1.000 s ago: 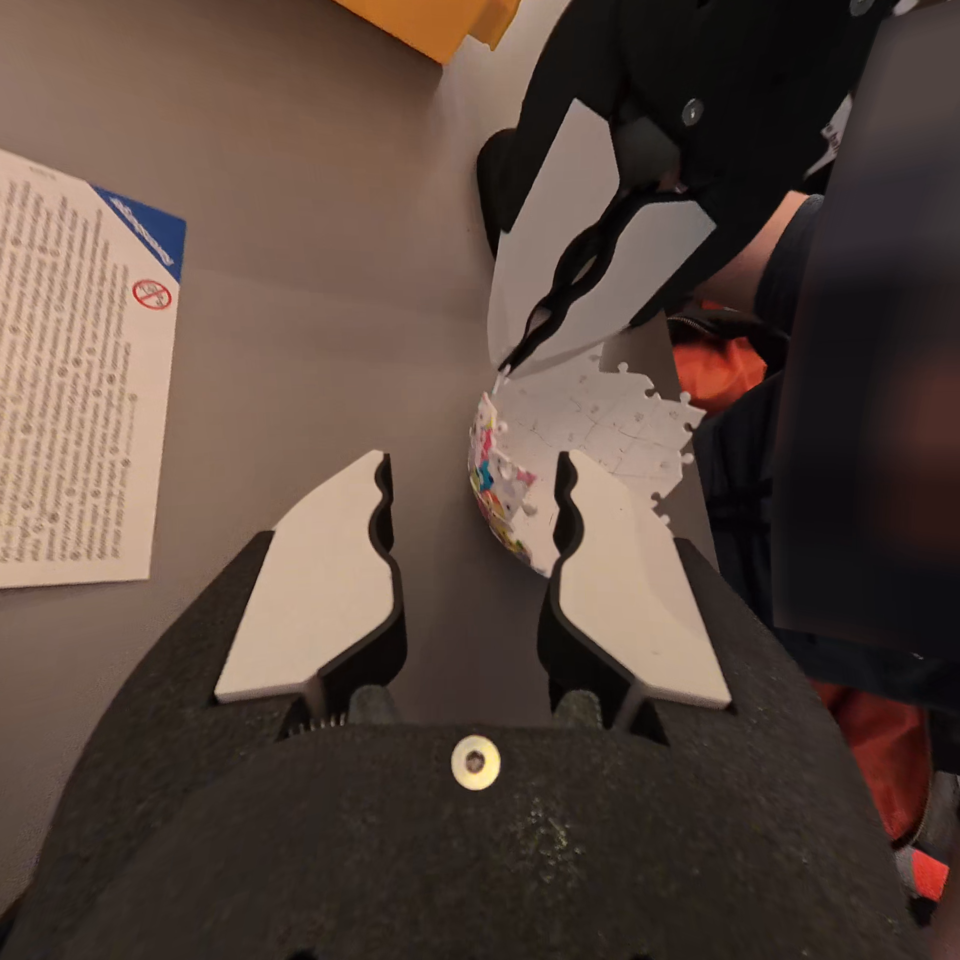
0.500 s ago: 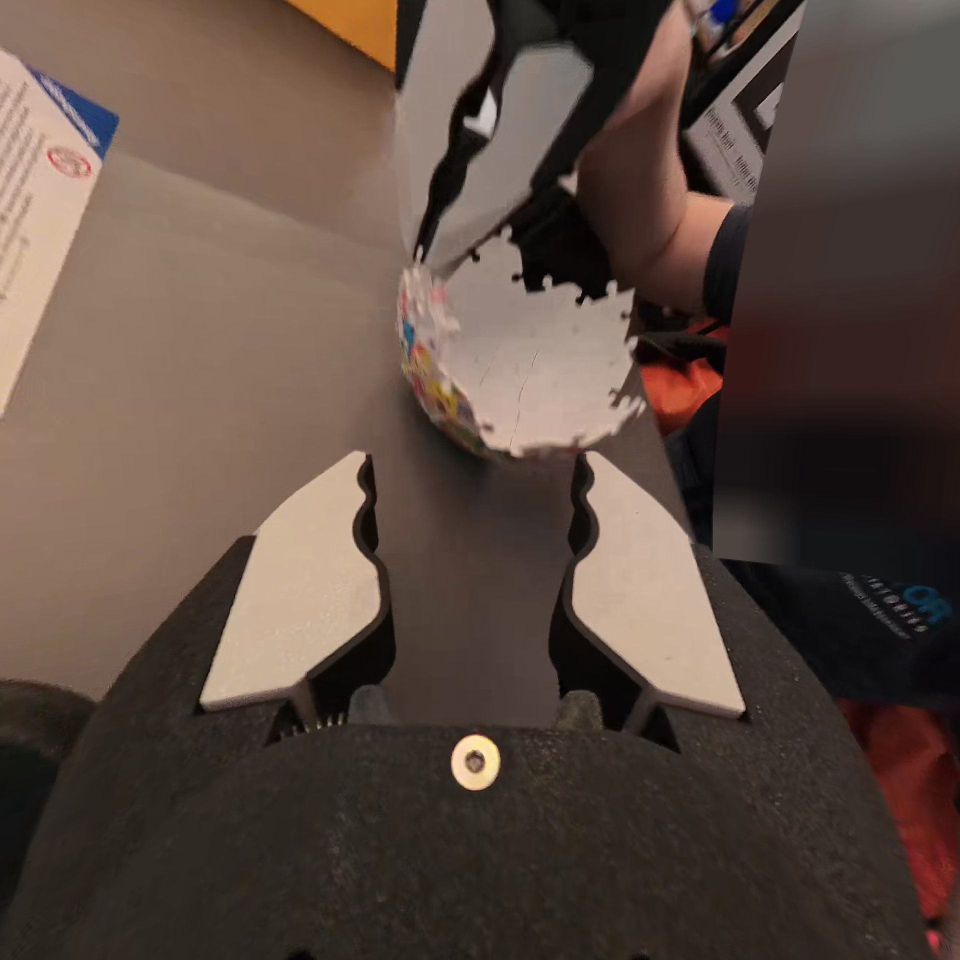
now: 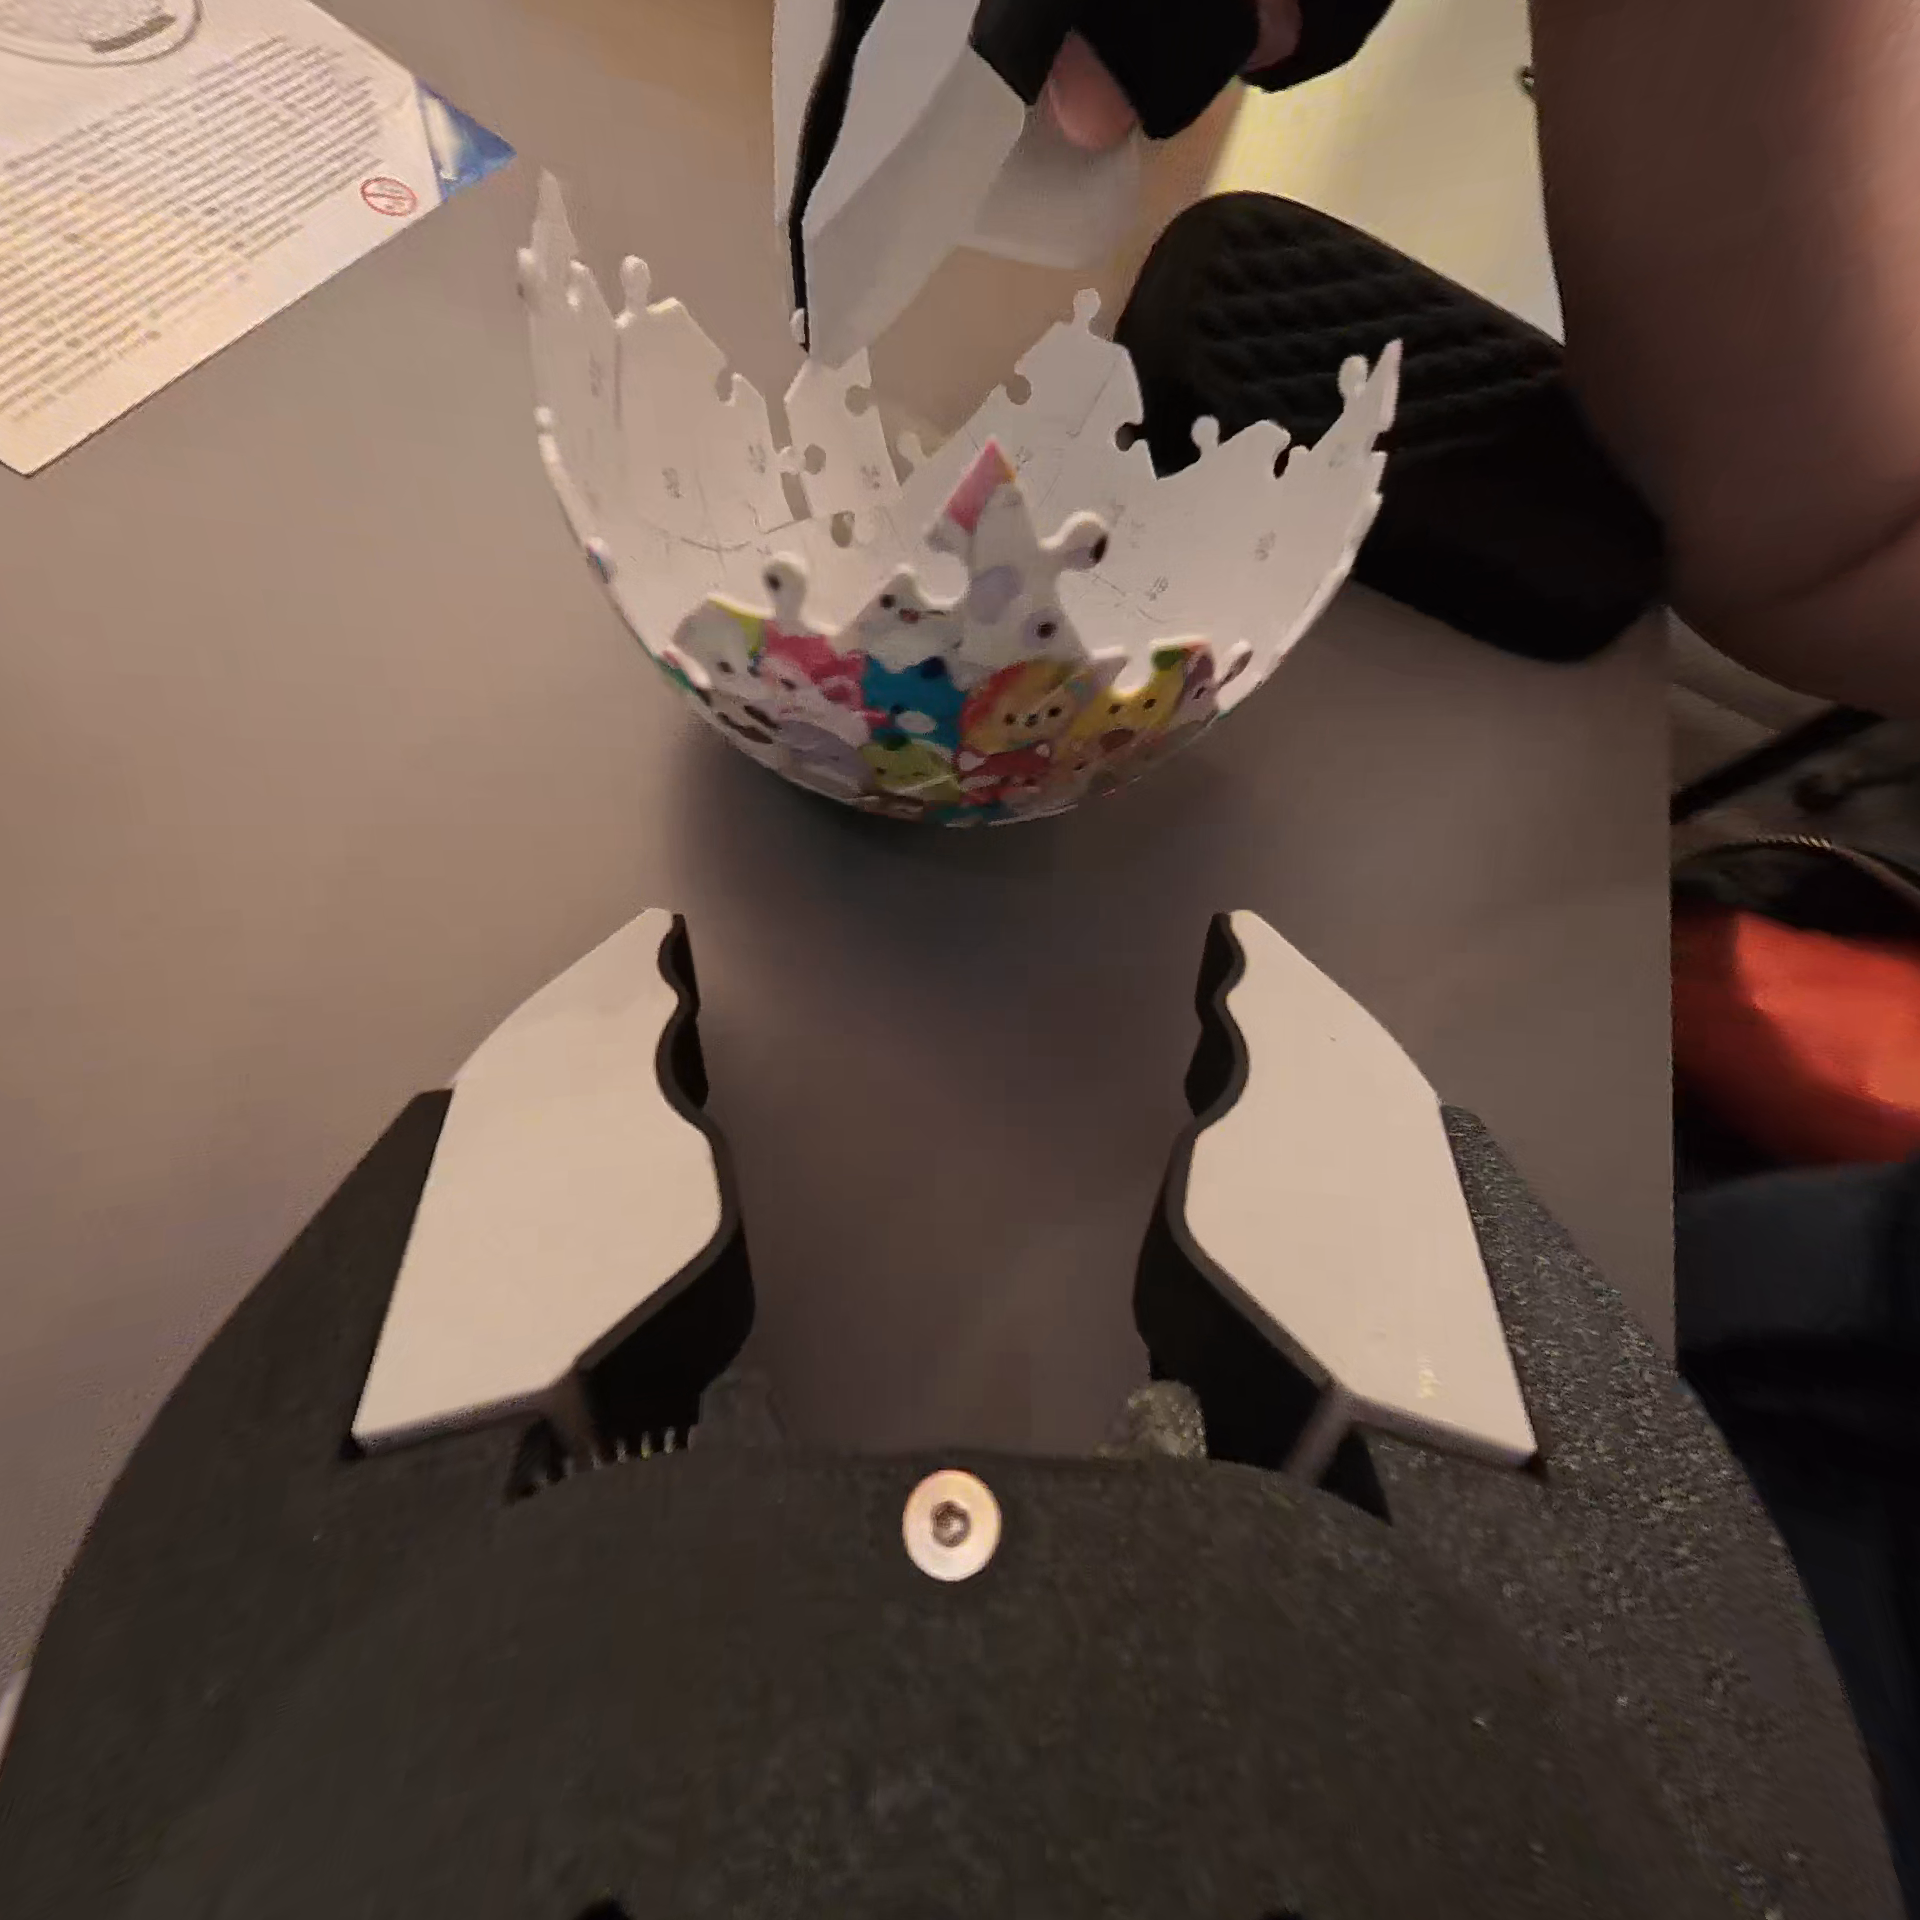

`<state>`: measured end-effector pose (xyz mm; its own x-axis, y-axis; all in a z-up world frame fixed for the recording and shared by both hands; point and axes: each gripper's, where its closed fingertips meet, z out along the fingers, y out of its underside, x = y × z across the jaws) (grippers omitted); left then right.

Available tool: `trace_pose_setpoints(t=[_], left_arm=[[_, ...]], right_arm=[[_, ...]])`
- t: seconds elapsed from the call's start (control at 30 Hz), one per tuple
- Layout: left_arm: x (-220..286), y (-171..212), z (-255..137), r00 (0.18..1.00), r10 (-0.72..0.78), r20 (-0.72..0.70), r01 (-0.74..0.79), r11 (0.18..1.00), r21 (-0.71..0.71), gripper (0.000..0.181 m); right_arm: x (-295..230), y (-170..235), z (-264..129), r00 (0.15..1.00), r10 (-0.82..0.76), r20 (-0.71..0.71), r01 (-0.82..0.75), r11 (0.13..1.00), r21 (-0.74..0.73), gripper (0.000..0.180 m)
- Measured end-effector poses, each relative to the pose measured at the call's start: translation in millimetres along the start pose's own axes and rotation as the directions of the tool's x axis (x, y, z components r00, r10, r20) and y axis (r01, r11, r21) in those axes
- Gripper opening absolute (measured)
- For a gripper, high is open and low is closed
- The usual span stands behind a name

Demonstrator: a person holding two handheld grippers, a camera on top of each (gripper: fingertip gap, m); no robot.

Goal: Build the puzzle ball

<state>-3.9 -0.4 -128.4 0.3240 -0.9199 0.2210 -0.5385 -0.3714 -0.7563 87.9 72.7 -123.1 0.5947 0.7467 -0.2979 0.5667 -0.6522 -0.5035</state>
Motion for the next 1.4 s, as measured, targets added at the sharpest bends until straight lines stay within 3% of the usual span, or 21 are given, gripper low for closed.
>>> trace_pose_setpoints(t=[0.13,0.73,1.4], left_arm=[[0.8,8.7,9.3,0.985,0.021,0.171,-0.017,1.000,-0.026,0.103],[-1.0,-7.7,45.8,0.902,0.014,0.431,-0.008,1.000,-0.016,0.106],[-6.2,-24.0,40.9,0.937,0.017,0.350,-0.044,0.997,0.069,0.094]], right_arm=[[0.1,0.4,-1.0,1.000,0.009,0.013,-0.009,1.000,0.005,0.003],[1.6,1.8,2.2,0.990,0.096,0.101,-0.099,0.995,0.018,0.003],[9.8,0.5,1.6,0.994,0.005,0.108,-0.009,0.999,0.037,0.003]])
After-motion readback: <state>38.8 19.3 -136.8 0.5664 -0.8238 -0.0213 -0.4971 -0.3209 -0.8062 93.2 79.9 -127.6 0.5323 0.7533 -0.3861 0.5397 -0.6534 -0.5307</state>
